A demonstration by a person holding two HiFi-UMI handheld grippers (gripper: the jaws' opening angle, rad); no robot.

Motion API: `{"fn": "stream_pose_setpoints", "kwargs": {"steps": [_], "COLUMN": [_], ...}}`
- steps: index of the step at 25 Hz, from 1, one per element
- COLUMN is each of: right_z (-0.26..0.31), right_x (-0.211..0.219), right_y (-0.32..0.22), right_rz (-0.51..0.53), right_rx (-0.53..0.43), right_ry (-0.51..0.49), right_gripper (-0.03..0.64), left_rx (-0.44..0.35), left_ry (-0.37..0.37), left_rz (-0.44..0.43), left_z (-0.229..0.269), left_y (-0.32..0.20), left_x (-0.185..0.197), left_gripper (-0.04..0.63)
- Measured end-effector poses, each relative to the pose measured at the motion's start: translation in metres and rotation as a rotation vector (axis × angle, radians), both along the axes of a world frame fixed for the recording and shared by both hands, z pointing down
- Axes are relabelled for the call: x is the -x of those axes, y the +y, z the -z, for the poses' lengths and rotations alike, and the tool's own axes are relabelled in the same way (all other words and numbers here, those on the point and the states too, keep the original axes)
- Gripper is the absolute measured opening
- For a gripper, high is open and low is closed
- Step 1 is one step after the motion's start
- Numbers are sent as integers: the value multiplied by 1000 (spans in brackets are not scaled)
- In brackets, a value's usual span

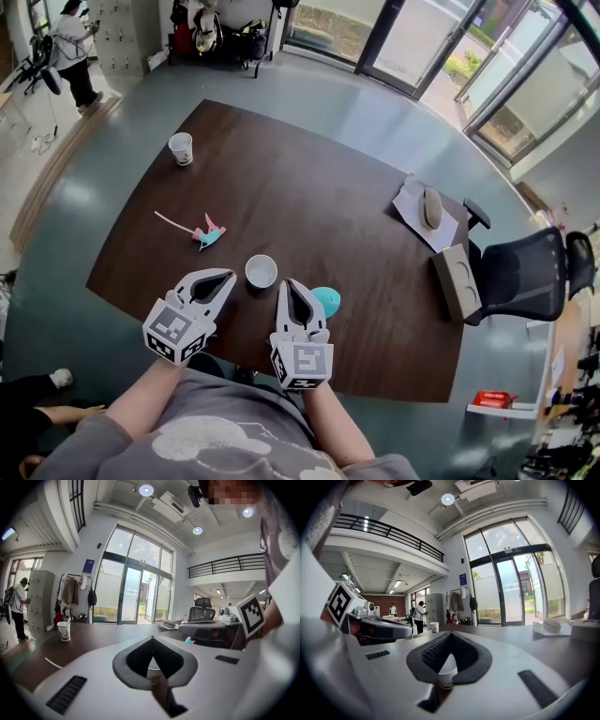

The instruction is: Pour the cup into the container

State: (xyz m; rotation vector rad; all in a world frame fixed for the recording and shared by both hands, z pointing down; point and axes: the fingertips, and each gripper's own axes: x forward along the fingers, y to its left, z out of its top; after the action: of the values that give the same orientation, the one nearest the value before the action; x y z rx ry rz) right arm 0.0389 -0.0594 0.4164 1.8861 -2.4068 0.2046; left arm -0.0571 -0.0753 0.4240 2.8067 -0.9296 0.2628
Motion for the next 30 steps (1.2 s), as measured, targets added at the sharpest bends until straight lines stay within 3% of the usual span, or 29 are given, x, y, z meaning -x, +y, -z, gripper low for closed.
{"fn": "stream_pose_setpoints", "kwargs": {"steps": [8,11,30], "right_z": [-13,-10,-47], "right_x": [4,7,13], "right_y": [-3,-6,-12], "right_rz": [1,-15,-122], "right_rx": [27,2,78], "right_ry": [-8,-31,-14], "right_gripper": [-12,-12,-12], "left_rx": [22,23,127], "left_ry": [1,3,-26], "left_rz": [3,-9,-47], "left_z": [-6,-6,-55], "left_y": [-5,-13,-42], "left_x": [2,6,23], "left_gripper": [6,6,6]}}
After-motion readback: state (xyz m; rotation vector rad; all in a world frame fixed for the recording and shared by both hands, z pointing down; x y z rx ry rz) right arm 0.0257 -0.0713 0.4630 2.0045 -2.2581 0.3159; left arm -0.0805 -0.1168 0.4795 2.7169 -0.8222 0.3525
